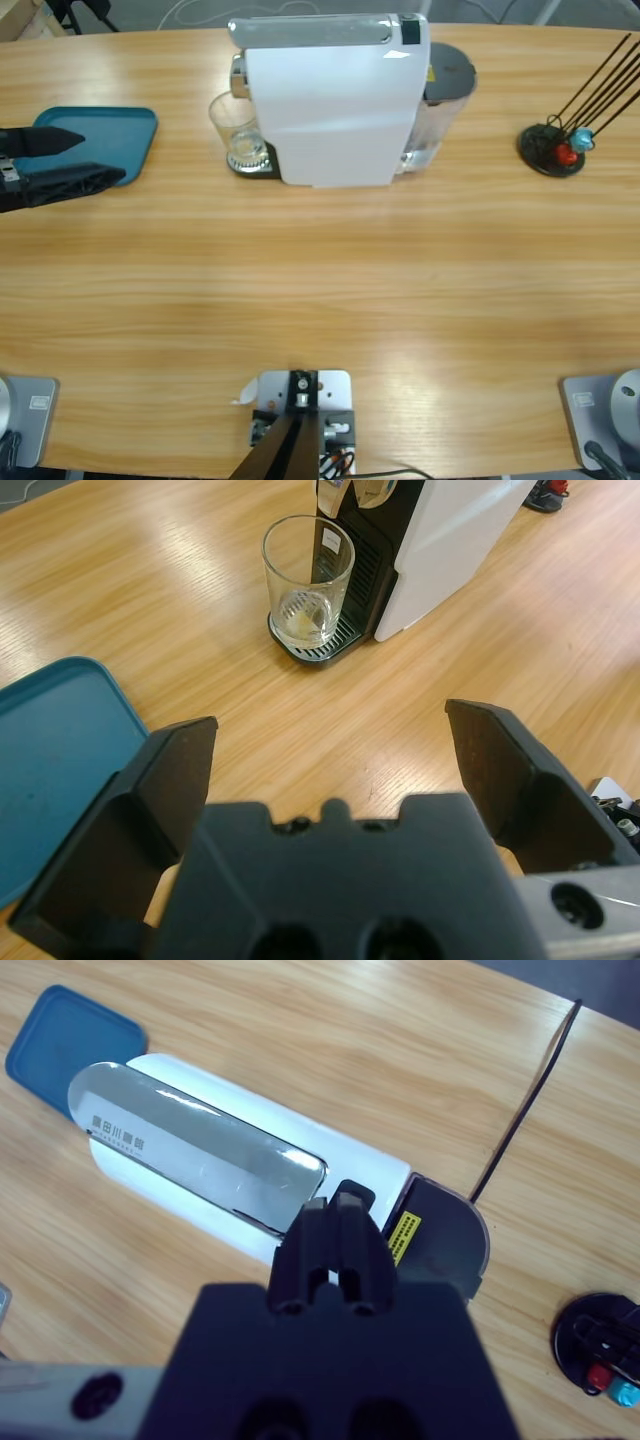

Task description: Pour coffee

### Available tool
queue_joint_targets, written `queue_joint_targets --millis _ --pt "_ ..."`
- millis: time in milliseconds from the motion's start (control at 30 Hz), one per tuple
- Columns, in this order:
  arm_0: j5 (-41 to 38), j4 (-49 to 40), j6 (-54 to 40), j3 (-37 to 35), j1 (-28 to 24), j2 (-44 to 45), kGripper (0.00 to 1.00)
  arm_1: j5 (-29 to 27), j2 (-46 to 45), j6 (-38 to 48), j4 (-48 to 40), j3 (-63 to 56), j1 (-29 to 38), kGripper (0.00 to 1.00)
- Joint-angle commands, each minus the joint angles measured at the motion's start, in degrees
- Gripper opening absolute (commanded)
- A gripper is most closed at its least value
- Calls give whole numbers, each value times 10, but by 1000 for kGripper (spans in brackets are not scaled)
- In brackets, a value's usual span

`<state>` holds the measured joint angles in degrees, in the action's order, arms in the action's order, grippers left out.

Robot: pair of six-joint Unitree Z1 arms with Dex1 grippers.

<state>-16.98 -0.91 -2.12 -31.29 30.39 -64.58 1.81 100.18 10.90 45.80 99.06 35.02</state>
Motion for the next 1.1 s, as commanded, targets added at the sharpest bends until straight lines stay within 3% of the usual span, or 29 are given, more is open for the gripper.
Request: queue_joint_targets --millis 33,233,1100 --pt "-7 15 -22 20 7 -29 1000 -8 41 5 0 6 0 0" --pt "-7 21 -21 21 8 -38 1000 -30 33 3 2 8 0 0" --pt "-9 30 -17 25 12 -44 1000 -28 43 -4 -4 -27 4 0"
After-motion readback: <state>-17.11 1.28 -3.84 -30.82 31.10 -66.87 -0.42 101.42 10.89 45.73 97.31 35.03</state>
